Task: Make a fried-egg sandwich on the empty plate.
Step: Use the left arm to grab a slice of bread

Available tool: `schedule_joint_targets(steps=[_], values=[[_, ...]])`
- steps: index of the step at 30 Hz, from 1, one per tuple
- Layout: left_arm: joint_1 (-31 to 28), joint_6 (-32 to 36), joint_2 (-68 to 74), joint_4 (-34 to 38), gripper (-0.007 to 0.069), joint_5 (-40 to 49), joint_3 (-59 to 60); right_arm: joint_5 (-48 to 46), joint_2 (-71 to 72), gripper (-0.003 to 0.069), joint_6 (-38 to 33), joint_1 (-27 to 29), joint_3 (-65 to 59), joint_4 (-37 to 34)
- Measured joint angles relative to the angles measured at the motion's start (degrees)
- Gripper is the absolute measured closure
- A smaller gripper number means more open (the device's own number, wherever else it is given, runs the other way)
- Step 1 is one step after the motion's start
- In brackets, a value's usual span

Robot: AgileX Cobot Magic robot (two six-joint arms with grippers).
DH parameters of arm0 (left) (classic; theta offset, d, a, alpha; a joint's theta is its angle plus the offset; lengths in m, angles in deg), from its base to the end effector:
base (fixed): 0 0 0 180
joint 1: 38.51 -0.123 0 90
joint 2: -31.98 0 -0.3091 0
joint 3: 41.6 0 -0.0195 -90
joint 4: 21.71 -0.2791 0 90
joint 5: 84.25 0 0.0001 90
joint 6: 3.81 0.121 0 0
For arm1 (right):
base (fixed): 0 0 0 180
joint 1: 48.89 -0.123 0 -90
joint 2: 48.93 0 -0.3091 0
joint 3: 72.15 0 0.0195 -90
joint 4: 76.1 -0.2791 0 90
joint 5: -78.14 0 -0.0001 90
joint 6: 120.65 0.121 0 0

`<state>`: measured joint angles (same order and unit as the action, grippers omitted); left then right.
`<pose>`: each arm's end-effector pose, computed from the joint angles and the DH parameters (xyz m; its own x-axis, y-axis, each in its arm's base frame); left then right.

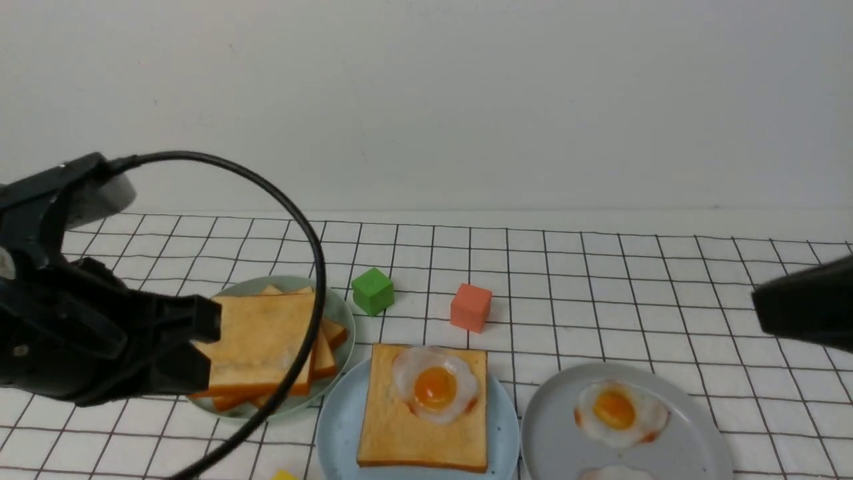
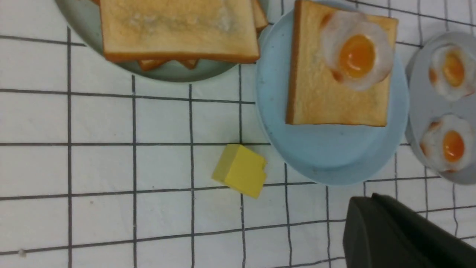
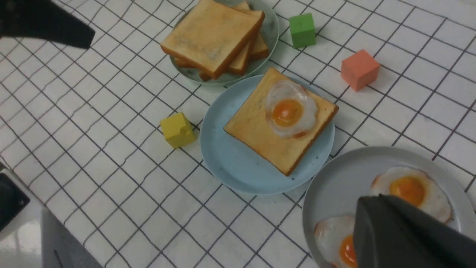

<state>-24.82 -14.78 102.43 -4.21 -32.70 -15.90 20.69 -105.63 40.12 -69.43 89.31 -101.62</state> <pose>0.2276 -0.0848 0.3058 -0.8837 -0.1605 -0.4396 0.0267 0.9205 -0.3898 0.1546 0.1049 0.3988 -0.5500 -0.2897 -0.7833 -0.6360 0.7531 0.1680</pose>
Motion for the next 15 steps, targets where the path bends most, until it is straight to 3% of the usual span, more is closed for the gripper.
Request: schedule_joint_targets(steps=[2, 4, 8, 11, 15], values=[[-2.6, 0.2, 1.7, 0.0, 0.0634, -0.1, 0.0, -0.6, 1.5, 0.0669, -1.6, 0.0, -1.5, -0.2], [-9.7, 2.5, 5.1, 1.4, 0.0634, -0.5, 0.0, -1.4, 3.6, 0.0669, -5.2, 0.0, -4.3, -1.2], [-20.2, 11.5, 11.9, 10.1, 0.0632, -1.5, 0.0, -2.2, 5.6, 0.0669, -9.6, 0.0, -8.0, -4.4], [-23.5, 21.2, 17.4, 17.0, 0.0612, -2.7, -1.1, -2.4, 5.9, 0.0667, -11.5, 0.0, -9.2, -6.8], [-23.9, 25.4, 23.0, 21.0, 0.0553, -3.5, -3.2, -2.2, 5.9, 0.0665, -12.8, 0.0, -9.4, -8.3]])
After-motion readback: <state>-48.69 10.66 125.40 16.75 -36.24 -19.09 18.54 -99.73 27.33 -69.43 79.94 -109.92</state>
